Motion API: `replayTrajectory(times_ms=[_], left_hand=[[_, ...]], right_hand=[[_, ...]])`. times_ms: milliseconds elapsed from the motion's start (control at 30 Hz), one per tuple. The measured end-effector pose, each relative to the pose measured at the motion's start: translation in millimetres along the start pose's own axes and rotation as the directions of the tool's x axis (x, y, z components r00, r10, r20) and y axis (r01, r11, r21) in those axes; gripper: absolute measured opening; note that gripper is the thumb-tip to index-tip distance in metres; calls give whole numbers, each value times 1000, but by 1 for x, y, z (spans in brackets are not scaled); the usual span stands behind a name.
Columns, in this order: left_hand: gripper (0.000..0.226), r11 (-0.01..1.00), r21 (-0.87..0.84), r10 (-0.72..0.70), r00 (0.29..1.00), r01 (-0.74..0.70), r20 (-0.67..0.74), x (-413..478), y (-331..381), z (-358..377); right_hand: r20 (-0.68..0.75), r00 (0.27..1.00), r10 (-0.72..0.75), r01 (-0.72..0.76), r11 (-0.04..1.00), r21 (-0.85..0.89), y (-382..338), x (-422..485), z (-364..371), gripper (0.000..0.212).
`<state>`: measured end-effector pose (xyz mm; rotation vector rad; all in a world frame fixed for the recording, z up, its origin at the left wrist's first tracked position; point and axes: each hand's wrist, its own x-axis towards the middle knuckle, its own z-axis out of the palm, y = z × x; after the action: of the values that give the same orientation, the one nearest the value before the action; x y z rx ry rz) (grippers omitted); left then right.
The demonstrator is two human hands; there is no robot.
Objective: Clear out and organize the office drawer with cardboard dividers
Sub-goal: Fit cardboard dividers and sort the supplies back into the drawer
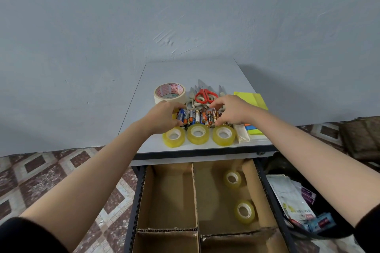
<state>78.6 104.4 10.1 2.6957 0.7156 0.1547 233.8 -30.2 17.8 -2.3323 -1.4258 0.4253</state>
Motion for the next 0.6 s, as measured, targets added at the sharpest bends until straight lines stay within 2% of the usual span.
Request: replayTrajectory(times_ms=[133, 267, 367, 467, 533, 600], left_hand=[[53, 999, -52, 15, 998, -18, -54, 0, -2, 2], [50, 991, -127, 21, 985, -43, -172, -5, -2, -5], [49, 961, -262, 15, 963, -89, -270, -21, 3, -14], [47, 895, -435, -40, 951, -103, -306, -51, 12, -20], [43, 867, -491, -70, 955, -85, -288, -77, 16, -19], [37, 833, -548, -84, 963, -73, -257, -102, 19, -15]], right_hand=[[-25, 1000, -9, 9, 1000, 4, 1, -2, 1, 60], [-138, 990, -33, 37, 999, 29, -2, -12, -2, 57], [-235, 971, -38, 82, 981, 179, -10, -27, -8, 50], [-309, 951, 11, 104, 929, 355, -23, -50, -9, 40], [-294, 954, 51, 118, 840, 530, -36, -69, -3, 33], [-216, 974, 61, 112, 704, 701, -47, -87, 8, 30]])
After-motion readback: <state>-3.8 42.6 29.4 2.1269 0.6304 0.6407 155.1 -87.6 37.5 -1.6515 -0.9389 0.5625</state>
